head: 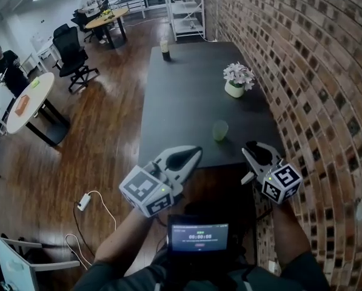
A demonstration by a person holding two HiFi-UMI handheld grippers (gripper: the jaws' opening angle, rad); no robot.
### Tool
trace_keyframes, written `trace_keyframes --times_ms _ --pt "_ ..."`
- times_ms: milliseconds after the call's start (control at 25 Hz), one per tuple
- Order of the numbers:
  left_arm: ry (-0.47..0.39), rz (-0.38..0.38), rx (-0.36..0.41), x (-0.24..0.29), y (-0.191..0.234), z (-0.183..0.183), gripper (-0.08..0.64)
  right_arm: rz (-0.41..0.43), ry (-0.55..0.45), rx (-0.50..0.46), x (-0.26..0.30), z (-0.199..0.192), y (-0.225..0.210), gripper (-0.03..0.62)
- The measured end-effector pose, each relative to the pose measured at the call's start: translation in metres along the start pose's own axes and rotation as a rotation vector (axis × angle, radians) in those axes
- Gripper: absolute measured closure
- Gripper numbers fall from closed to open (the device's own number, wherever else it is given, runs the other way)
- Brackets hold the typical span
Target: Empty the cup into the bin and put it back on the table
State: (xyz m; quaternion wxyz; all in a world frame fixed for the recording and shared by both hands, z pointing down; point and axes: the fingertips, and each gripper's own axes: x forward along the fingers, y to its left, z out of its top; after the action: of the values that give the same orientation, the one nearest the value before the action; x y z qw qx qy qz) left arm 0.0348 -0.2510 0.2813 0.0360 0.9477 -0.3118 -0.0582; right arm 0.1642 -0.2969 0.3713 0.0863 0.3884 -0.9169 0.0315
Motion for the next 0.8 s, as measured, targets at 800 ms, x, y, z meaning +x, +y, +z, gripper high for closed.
trace_keyframes --times_ms 800 --pt "0.057 0.134 -0.053 0.038 0.051 -0.039 0.566 0.117 0.311 -0.005 0.083 -0.056 -0.066 0.287"
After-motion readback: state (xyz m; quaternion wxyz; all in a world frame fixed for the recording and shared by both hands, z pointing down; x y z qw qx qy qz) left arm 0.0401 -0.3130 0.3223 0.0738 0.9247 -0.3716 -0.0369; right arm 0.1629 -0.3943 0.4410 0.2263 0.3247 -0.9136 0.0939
